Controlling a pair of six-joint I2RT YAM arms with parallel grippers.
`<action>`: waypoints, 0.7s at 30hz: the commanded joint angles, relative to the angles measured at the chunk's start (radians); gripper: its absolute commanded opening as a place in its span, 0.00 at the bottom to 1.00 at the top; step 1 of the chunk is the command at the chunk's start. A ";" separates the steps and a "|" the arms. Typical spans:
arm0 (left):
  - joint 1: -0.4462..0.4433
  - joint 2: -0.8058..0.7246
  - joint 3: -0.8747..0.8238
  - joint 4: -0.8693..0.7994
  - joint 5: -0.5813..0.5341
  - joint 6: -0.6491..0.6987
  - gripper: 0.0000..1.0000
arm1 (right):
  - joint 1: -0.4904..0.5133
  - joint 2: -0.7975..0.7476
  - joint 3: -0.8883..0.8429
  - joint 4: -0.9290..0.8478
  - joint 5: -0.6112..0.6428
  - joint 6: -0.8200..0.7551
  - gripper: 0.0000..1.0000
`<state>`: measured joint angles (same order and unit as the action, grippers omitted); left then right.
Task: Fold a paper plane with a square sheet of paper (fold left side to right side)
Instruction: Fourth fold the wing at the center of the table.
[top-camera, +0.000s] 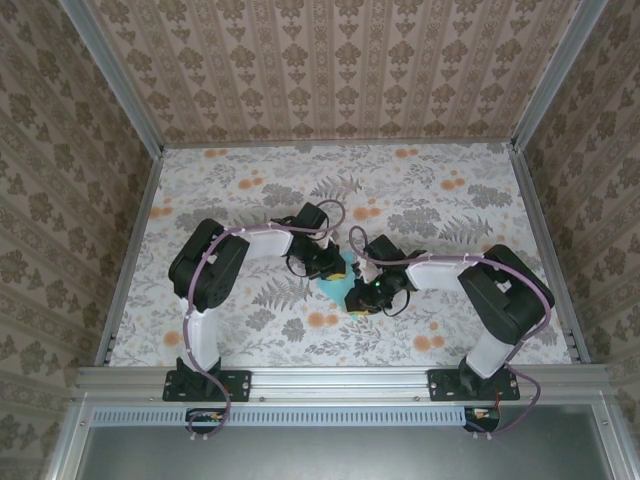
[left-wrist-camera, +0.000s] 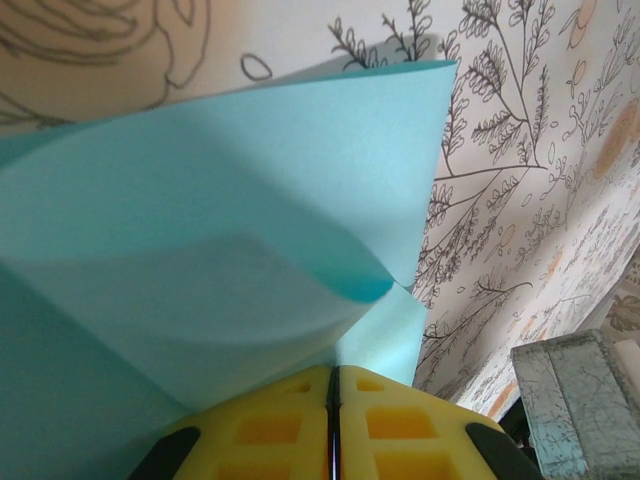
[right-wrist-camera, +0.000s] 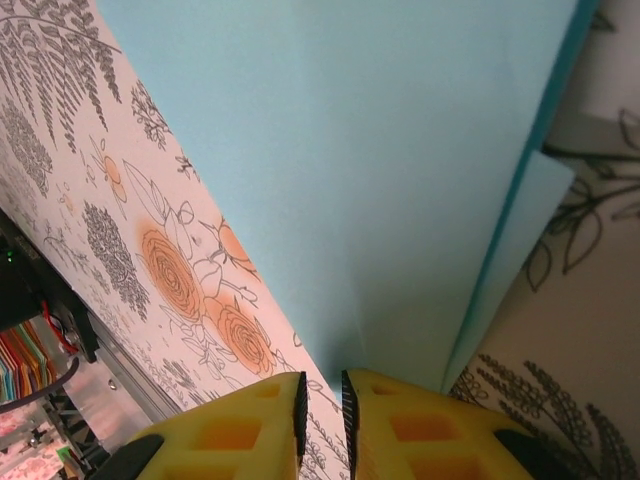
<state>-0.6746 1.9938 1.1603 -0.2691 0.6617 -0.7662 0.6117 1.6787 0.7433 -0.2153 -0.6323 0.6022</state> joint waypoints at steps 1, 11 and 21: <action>0.006 0.020 -0.040 -0.095 -0.094 0.019 0.10 | 0.018 -0.006 -0.063 -0.143 0.026 0.016 0.21; 0.006 0.017 -0.042 -0.097 -0.099 0.018 0.10 | 0.019 -0.058 -0.131 -0.149 0.020 0.031 0.18; 0.004 0.013 -0.041 -0.098 -0.101 0.018 0.10 | 0.014 -0.172 -0.109 -0.207 0.029 0.015 0.09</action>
<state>-0.6754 1.9911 1.1580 -0.2764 0.6666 -0.7662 0.6182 1.5570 0.6353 -0.2970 -0.6258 0.6174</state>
